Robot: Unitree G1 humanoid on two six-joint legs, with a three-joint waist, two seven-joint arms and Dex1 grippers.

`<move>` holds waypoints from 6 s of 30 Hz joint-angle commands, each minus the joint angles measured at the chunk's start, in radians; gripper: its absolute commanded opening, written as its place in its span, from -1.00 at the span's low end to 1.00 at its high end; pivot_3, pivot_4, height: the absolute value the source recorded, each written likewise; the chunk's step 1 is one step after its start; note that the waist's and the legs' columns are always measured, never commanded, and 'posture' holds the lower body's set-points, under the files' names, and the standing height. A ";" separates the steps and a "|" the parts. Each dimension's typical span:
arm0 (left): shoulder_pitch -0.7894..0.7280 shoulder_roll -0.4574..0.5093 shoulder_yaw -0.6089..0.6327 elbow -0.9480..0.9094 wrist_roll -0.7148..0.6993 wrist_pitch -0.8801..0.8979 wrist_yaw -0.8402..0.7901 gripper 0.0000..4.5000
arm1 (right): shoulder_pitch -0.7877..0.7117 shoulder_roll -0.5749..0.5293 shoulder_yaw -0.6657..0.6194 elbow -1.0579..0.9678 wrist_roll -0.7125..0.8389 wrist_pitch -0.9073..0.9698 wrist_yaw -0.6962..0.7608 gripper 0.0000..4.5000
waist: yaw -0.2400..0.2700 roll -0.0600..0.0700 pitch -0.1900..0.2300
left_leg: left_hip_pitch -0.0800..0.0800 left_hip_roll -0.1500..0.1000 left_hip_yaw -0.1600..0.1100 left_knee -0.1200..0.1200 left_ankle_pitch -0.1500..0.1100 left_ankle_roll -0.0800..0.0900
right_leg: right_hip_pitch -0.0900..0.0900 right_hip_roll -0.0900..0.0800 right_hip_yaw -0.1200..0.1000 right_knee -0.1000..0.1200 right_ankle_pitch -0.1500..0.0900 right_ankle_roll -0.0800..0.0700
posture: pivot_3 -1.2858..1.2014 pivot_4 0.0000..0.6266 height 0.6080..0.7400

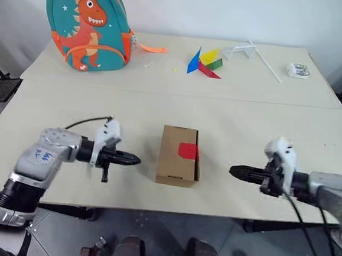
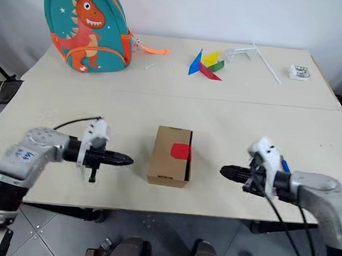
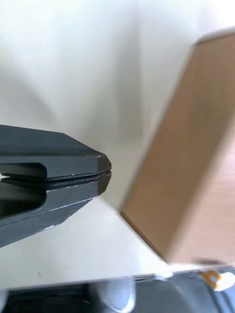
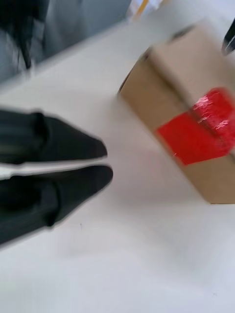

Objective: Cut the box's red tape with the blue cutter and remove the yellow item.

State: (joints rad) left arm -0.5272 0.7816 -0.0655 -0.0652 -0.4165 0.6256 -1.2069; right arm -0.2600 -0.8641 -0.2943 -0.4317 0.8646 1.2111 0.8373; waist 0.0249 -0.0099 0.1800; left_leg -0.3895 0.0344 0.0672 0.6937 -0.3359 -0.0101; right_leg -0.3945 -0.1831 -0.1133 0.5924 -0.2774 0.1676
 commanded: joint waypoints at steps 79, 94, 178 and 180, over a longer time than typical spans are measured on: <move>-0.122 -0.277 -0.208 0.252 0.247 -0.386 0.069 -1.00 | -0.462 0.187 0.228 0.259 0.324 0.403 -0.952 0.99 | 0.002 0.001 -0.001 | 0.000 0.000 0.001 -0.002 0.000 0.000 | -0.001 0.000 -0.001 0.000 0.000 0.000 | 0.03 -0.52 1.00; -0.114 -0.273 -0.203 0.231 0.241 -0.372 0.074 -1.00 | -0.444 0.212 0.232 0.218 0.108 0.403 -0.804 0.99 | -0.004 0.002 -0.002 | 0.000 0.000 0.001 -0.002 0.000 0.000 | -0.001 0.000 -0.001 0.000 0.000 0.000 | 0.03 -0.52 1.00; -0.094 -0.207 -0.177 0.158 0.236 -0.334 0.069 -1.00 | -0.448 0.368 0.144 0.849 -0.067 0.310 -0.176 0.99 | -0.043 0.002 -0.008 | 0.008 0.001 0.002 -0.009 0.001 -0.001 | 0.002 0.000 -0.001 0.001 0.000 0.000 | 0.03 -0.52 1.00; -0.094 -0.207 -0.177 0.156 0.236 -0.334 0.070 -1.00 | -0.446 0.362 0.145 0.848 -0.069 0.311 -0.173 0.99 | -0.040 0.002 -0.008 | 0.008 0.001 0.002 -0.009 0.001 -0.001 | 0.003 0.000 -0.001 0.001 0.000 0.000 | 0.03 -0.52 1.00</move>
State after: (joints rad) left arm -0.6489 0.5571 -0.2231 0.0868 -0.2102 0.2798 -1.1346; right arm -0.7334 -0.4598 -0.1606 0.3821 0.8705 1.5296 0.7069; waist -0.0153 -0.0075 0.1723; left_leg -0.3813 0.0350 0.0695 0.6845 -0.3348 -0.0110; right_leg -0.3919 -0.1831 -0.1139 0.5932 -0.2771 0.1678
